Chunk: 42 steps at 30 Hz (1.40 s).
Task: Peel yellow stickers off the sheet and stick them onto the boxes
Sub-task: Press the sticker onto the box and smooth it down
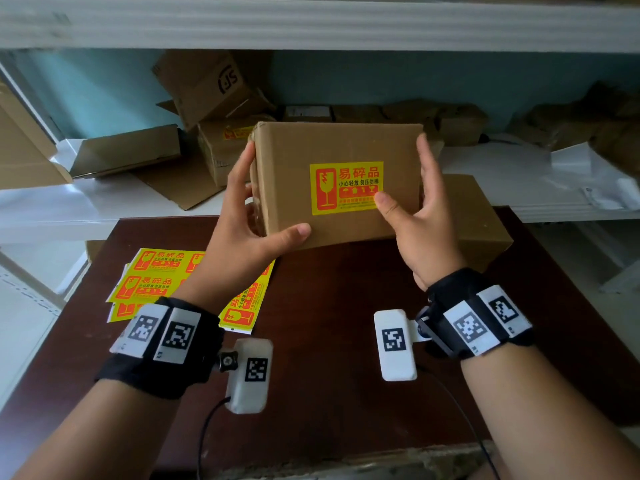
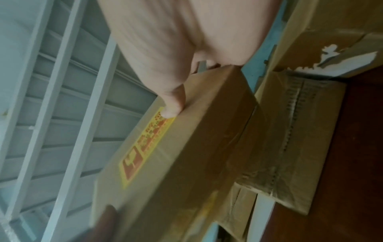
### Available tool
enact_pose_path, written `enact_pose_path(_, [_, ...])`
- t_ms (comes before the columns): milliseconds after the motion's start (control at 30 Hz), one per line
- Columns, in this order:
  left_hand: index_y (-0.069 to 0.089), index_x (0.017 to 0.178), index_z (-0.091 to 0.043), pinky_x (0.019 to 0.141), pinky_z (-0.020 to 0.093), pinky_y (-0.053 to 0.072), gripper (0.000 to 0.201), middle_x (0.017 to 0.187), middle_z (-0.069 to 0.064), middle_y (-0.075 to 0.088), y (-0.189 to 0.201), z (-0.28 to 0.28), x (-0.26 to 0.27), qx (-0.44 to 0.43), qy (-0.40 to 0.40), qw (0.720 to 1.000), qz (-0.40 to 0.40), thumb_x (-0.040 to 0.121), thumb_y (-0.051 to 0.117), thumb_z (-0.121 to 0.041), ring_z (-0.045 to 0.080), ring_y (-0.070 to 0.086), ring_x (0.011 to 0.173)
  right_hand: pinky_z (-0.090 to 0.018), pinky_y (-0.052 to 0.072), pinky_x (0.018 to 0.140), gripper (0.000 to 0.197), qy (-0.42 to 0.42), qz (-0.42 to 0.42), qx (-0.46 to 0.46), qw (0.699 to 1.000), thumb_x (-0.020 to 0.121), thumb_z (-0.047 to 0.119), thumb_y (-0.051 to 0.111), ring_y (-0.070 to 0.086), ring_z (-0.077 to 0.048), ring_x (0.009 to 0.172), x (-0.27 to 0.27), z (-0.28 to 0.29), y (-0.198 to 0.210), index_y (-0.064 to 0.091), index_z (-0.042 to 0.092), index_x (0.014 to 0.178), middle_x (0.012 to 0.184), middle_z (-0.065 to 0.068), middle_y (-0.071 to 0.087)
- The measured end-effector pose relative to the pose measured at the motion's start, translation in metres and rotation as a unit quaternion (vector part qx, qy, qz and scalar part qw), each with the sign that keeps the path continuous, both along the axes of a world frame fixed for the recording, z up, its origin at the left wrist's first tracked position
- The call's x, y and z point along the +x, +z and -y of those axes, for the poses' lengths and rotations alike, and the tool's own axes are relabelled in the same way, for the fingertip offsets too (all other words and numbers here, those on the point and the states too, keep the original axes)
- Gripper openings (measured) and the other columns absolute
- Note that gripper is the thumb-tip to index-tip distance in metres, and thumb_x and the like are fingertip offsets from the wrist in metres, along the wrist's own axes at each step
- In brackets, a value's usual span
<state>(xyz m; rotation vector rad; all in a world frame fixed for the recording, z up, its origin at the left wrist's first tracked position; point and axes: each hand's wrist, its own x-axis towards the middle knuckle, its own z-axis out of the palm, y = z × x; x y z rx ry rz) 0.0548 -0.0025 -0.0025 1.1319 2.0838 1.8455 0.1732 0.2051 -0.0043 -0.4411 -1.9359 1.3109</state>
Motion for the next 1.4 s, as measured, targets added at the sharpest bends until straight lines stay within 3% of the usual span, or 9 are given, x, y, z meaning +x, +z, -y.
enact_pose_path(133, [0.011, 0.153, -0.051, 0.101, 0.028, 0.051, 0.109, 0.153, 0.000, 0.034, 0.001, -0.003, 0.003, 0.004, 0.018, 0.999, -0.027, 0.074, 0.086, -0.037, 0.010, 0.045, 0.135, -0.035, 0.015, 0.124, 0.095, -0.031, 0.021, 0.027, 0.999, 0.094, 0.040, 0.067, 0.009, 0.016, 0.141, 0.001, 0.007, 0.006, -0.001, 0.035, 0.161, 0.168, 0.013, 0.007])
enact_pose_path(233, [0.010, 0.153, -0.051, 0.108, 0.051, 0.044, 0.115, 0.148, 0.005, 0.036, -0.004, -0.010, 0.009, -0.016, 0.029, 0.998, -0.056, 0.067, 0.086, -0.049, 0.021, 0.043, 0.137, -0.053, 0.014, 0.124, 0.133, -0.050, 0.054, -0.008, 0.997, 0.066, 0.074, 0.075, 0.002, -0.013, 0.155, -0.003, 0.019, 0.012, -0.019, 0.041, 0.156, 0.169, 0.005, -0.009])
enact_pose_path(533, [0.010, 0.154, -0.049, 0.106, 0.050, 0.047, 0.116, 0.147, 0.000, 0.031, -0.014, -0.016, 0.015, -0.037, 0.028, 0.997, -0.065, 0.066, 0.085, -0.052, 0.024, 0.047, 0.132, -0.055, 0.014, 0.123, 0.154, -0.086, 0.084, -0.038, 0.992, 0.044, 0.080, 0.080, 0.001, -0.024, 0.156, -0.005, 0.016, 0.007, -0.017, 0.038, 0.156, 0.170, -0.001, -0.005])
enact_pose_path(633, [0.011, 0.154, -0.049, 0.105, 0.048, 0.047, 0.114, 0.147, 0.000, 0.031, -0.013, -0.015, 0.015, -0.038, 0.027, 0.997, -0.063, 0.067, 0.085, -0.051, 0.022, 0.046, 0.132, -0.047, 0.020, 0.120, 0.151, -0.097, 0.088, -0.059, 0.990, 0.044, 0.074, 0.081, 0.011, -0.023, 0.155, -0.005, 0.012, 0.008, -0.006, 0.033, 0.160, 0.170, -0.001, 0.002])
enact_pose_path(800, [0.012, 0.154, -0.049, 0.107, 0.048, 0.046, 0.114, 0.149, 0.000, 0.032, -0.013, -0.013, 0.013, -0.040, 0.029, 0.997, -0.057, 0.067, 0.085, -0.050, 0.020, 0.045, 0.133, -0.053, 0.030, 0.120, 0.149, -0.099, 0.065, -0.087, 0.989, 0.035, 0.081, 0.080, 0.026, -0.022, 0.151, -0.003, 0.008, 0.006, 0.012, 0.033, 0.159, 0.167, 0.000, 0.019])
enact_pose_path(1033, [0.012, 0.152, -0.054, 0.109, 0.048, 0.044, 0.112, 0.148, 0.004, 0.037, -0.007, -0.006, 0.009, -0.038, 0.014, 0.999, -0.034, 0.067, 0.084, -0.049, 0.018, 0.045, 0.135, -0.048, 0.052, 0.102, 0.120, -0.118, 0.016, -0.132, 0.984, 0.035, 0.077, 0.086, 0.057, -0.017, 0.126, 0.000, -0.007, 0.006, 0.046, 0.038, 0.141, 0.141, 0.005, 0.054])
enact_pose_path(1167, [0.012, 0.152, -0.053, 0.109, 0.041, 0.046, 0.111, 0.148, 0.002, 0.037, -0.003, -0.001, 0.007, -0.035, 0.005, 0.999, -0.034, 0.071, 0.086, -0.042, 0.013, 0.044, 0.135, -0.044, 0.054, 0.100, 0.076, -0.138, -0.003, -0.125, 0.982, 0.071, 0.039, 0.088, 0.062, -0.012, 0.116, 0.004, -0.013, 0.008, 0.055, 0.027, 0.139, 0.128, 0.006, 0.060])
enact_pose_path(1267, [0.013, 0.154, -0.049, 0.108, 0.042, 0.046, 0.112, 0.147, 0.001, 0.035, -0.002, -0.004, 0.009, -0.020, 0.026, 0.999, -0.044, 0.070, 0.087, -0.041, 0.014, 0.044, 0.135, -0.043, 0.048, 0.109, 0.078, -0.121, 0.011, -0.093, 0.988, 0.085, 0.040, 0.077, 0.054, -0.013, 0.128, 0.006, -0.010, 0.015, 0.040, 0.025, 0.152, 0.141, 0.003, 0.053])
enact_pose_path(1400, [0.012, 0.156, -0.043, 0.108, 0.039, 0.045, 0.114, 0.144, -0.003, 0.030, -0.010, -0.015, 0.021, -0.025, 0.062, 0.993, -0.100, 0.069, 0.085, -0.045, 0.012, 0.039, 0.135, -0.053, 0.021, 0.121, 0.141, -0.050, 0.099, -0.046, 0.993, 0.055, 0.084, 0.070, 0.013, -0.025, 0.155, 0.002, 0.014, 0.021, -0.017, 0.038, 0.156, 0.170, 0.000, -0.001])
